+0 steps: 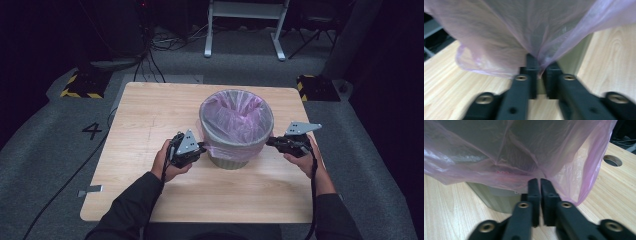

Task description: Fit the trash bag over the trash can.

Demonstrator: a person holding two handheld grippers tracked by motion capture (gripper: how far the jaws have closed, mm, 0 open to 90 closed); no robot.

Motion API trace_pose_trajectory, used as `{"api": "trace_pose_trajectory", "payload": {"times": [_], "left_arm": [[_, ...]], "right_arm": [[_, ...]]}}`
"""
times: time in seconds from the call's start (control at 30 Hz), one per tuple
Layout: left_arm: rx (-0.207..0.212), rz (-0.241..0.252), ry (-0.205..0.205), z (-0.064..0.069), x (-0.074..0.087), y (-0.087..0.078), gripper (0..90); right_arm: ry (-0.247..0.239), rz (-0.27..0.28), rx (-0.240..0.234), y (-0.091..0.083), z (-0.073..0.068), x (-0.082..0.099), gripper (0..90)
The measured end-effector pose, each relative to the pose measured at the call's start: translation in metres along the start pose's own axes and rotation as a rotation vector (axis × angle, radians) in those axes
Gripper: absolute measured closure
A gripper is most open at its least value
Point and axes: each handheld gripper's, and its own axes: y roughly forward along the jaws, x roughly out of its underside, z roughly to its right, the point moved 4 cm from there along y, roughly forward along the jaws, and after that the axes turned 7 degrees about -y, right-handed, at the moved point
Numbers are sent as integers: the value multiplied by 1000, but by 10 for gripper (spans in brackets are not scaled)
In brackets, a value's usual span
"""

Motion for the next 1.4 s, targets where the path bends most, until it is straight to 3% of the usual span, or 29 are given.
{"api": "trace_pose_trajectory", "payload": {"times": [0.1,0.17,0.57,0.67,0.87,0.97,1.03,1.07,1.1,1.13,1.17,1.23,1.27,1.4], "left_arm": [[15,-10,5,-1,3,0,898],[18,-44,33,2,10,2,899],[46,-156,79,7,31,13,899],[55,-180,51,0,42,18,899],[55,-174,-11,-8,52,17,888],[23,-154,-47,-11,54,16,755],[2,-143,-67,-13,55,15,531],[-28,-130,-114,-16,55,12,422],[-28,-130,-114,-16,55,12,318],[-20,-109,-155,-17,55,6,248],[-20,-109,-155,-17,55,6,202],[-41,-102,-176,-16,56,-1,177],[-61,-101,-173,-15,56,-5,175],[-62,-104,-182,-10,60,-18,167]], "right_arm": [[8,14,-2,-1,-1,2,900],[5,13,16,-3,-3,7,900],[24,-19,-16,0,-14,32,900],[33,-35,-18,2,-13,38,900],[82,-54,-23,6,-6,52,900],[106,-58,-18,5,-3,57,900],[108,-54,-20,4,-3,57,900],[107,-50,-10,1,-3,57,899],[107,-50,-10,1,-3,57,899],[115,-37,-7,-3,-3,56,822],[115,-37,-7,-3,-3,56,822],[123,-29,3,-8,-4,55,703],[118,-8,-1,-14,-6,53,558],[109,14,-2,-26,-10,48,486]]}}
